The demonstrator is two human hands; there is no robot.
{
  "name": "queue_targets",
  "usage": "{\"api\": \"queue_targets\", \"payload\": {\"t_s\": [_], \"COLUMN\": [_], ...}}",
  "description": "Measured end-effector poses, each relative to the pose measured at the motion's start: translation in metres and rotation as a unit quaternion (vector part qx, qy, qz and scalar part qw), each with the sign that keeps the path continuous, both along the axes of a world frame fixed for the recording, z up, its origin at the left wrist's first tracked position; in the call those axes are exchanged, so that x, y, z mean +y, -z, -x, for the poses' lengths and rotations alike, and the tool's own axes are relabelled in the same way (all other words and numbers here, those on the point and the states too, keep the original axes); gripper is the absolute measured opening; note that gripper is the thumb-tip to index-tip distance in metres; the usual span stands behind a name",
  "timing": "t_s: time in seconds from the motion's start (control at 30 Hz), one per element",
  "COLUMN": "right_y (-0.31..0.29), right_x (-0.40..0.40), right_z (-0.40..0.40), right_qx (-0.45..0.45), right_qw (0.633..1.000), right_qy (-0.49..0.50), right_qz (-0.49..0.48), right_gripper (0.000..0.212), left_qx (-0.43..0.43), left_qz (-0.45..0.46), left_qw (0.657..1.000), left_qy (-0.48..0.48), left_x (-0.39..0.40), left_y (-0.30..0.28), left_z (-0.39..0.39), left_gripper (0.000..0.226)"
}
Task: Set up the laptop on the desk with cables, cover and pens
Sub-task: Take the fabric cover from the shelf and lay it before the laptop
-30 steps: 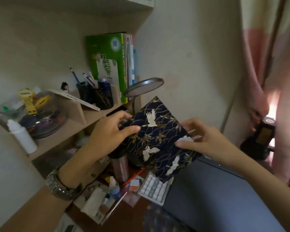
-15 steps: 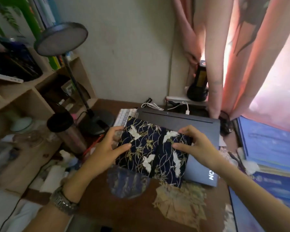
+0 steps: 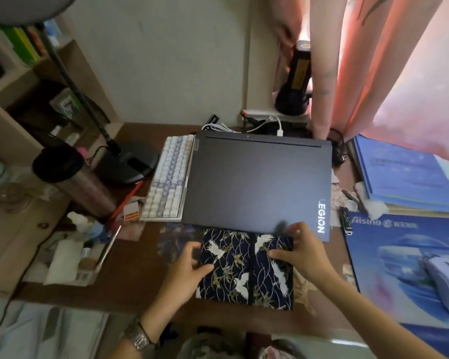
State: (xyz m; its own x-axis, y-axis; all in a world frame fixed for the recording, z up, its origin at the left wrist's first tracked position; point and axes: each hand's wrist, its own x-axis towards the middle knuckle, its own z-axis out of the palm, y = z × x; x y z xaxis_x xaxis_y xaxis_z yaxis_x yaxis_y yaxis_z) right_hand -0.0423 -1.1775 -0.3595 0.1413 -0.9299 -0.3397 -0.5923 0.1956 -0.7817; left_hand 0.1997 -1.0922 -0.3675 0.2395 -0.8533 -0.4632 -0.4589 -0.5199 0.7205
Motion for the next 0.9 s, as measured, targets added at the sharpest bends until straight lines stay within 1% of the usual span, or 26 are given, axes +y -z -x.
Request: {"api": "queue_targets", "payload": {"t_s": [0.13, 0.27, 0.33, 0.47, 0.63, 0.8, 0.9], "right_y": [0.016, 0.022, 0.023, 0.023, 0.022, 0.021, 0.013], "right_x": [0.004, 0.006, 0.007, 0.008, 0.012, 0.008, 0.000], "right_z": [0.000, -0.001, -0.003, -0.005, -0.007, -0.009, -0.010], "right_qx": [-0.016, 0.003, 0.023, 0.053, 0.053, 0.111, 0.157], "right_qw": [0.998, 0.997, 0.998, 0.998, 0.997, 0.994, 0.986], "right_qy": [0.049, 0.063, 0.058, 0.042, 0.050, 0.008, -0.050], "right_qz": [-0.030, -0.033, -0.023, -0.007, 0.002, 0.015, -0.014], "right_gripper": [0.068, 0.073, 0.071, 0.064, 0.060, 0.060, 0.059], "left_qx": [-0.043, -0.093, -0.112, -0.130, -0.120, -0.114, -0.131], "left_qz": [0.008, -0.003, -0.006, -0.004, -0.012, -0.012, -0.029], "left_qw": [0.999, 0.995, 0.993, 0.991, 0.992, 0.992, 0.988], "left_qy": [0.014, 0.025, 0.036, 0.039, 0.041, 0.047, 0.075], "left_x": [-0.004, -0.006, -0.005, -0.004, -0.005, -0.004, -0.004], "left_y": [0.013, 0.017, 0.016, 0.017, 0.020, 0.020, 0.012], "left_z": [0.003, 0.005, 0.005, 0.007, 0.004, 0.000, -0.001], "left_gripper": [0.052, 0.053, 0.053, 0.052, 0.053, 0.052, 0.052]}}
